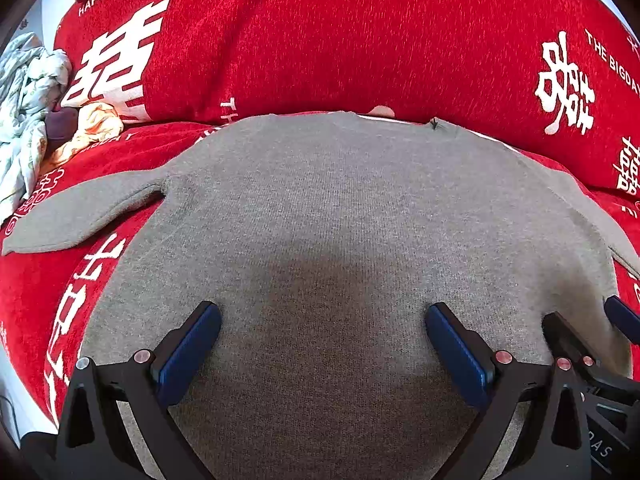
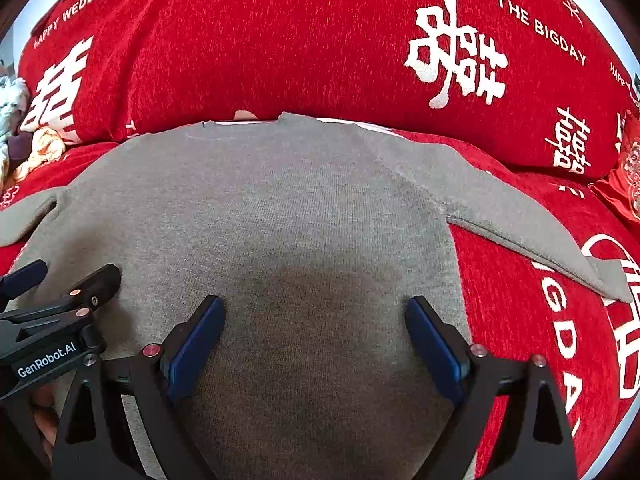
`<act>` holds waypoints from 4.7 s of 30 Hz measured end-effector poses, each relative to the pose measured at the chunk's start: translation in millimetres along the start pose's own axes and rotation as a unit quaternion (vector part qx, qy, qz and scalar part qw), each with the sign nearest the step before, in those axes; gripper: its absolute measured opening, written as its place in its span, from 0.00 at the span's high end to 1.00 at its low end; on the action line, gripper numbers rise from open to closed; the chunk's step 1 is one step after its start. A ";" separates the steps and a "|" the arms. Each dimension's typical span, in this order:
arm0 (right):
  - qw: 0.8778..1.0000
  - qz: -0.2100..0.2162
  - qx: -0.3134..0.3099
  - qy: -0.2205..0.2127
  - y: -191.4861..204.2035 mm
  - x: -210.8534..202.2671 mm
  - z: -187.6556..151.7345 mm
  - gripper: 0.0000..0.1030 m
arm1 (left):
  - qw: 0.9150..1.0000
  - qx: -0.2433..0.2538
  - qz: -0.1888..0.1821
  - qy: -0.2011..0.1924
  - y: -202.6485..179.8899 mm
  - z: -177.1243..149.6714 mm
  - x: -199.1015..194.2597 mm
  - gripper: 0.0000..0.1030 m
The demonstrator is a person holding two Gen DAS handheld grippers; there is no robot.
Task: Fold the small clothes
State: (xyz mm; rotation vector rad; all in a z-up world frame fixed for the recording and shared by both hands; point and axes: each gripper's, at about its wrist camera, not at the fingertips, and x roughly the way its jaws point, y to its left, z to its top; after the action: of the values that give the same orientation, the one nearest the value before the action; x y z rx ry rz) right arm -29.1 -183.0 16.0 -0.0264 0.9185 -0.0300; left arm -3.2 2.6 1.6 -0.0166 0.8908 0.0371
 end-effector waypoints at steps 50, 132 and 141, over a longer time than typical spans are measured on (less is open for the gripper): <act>0.994 0.015 0.094 0.051 -113.1 -30.2 41.1 0.09 | 0.995 0.075 -0.005 0.071 -88.0 52.6 -30.7 0.00; 0.966 0.030 0.228 -0.120 -280.0 -106.2 81.7 0.94 | 0.986 0.084 -0.059 0.128 -151.8 70.2 29.2 0.00; 0.978 0.047 0.148 -0.135 -168.5 -116.8 131.2 0.94 | 0.992 0.061 -0.036 0.104 -75.1 67.3 19.3 0.00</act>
State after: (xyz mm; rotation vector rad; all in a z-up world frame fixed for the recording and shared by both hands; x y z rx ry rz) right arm 1.9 -345.7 194.3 0.2846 0.6344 -0.0739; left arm 64.2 -70.0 28.8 0.0639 1.0985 -0.0876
